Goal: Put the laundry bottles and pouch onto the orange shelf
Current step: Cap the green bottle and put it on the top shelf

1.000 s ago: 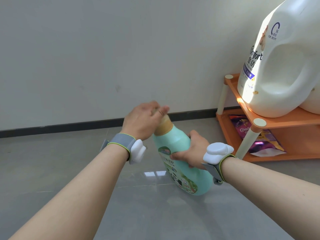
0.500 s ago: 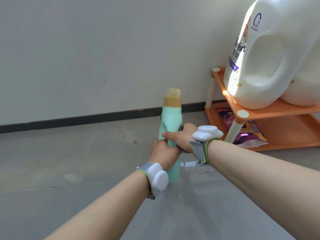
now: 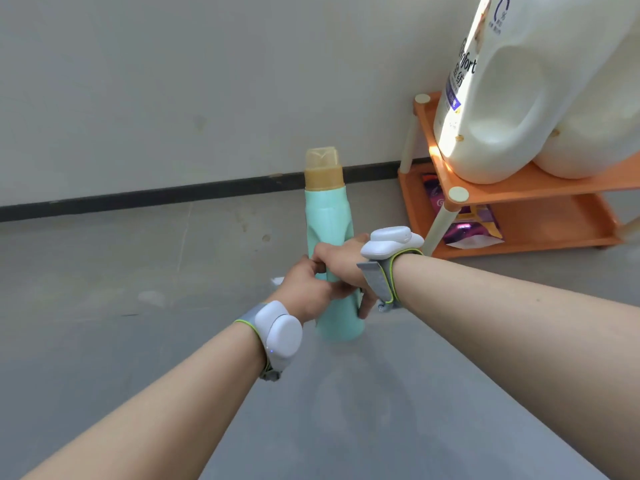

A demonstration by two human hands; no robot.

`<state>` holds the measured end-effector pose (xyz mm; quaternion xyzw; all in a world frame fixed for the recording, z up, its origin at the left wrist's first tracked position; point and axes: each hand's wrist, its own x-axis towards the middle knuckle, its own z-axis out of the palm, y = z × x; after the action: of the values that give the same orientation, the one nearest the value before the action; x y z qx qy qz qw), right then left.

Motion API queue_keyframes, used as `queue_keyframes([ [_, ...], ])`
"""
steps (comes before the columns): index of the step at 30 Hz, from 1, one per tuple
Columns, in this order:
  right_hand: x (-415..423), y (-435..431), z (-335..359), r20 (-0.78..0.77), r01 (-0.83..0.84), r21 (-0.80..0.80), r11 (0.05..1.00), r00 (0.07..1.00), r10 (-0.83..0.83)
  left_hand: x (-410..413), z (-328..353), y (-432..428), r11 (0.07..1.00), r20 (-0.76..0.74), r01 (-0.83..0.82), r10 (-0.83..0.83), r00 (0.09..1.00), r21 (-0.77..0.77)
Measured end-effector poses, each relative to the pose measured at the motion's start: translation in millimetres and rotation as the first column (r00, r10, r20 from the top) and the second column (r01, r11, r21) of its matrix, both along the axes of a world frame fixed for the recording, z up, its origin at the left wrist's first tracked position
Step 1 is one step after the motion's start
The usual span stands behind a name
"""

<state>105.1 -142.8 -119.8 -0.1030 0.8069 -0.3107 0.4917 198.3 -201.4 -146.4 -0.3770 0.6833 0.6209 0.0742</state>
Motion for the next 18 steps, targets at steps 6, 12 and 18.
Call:
queue_keyframes([
  [6,18,55,108,0.082,-0.006,0.073,0.997,0.997,0.0,14,108,44,0.998,0.151,0.017,-0.025,0.988,0.054],
  [12,7,121,211,0.042,0.171,0.118,0.978,0.983,-0.177,-10,227,108,0.992,0.202,0.109,-0.121,0.972,0.07],
  [18,-63,222,287,0.096,0.382,0.061,0.922,0.917,-0.386,-78,301,193,0.956,0.158,0.284,-0.292,0.943,0.074],
])
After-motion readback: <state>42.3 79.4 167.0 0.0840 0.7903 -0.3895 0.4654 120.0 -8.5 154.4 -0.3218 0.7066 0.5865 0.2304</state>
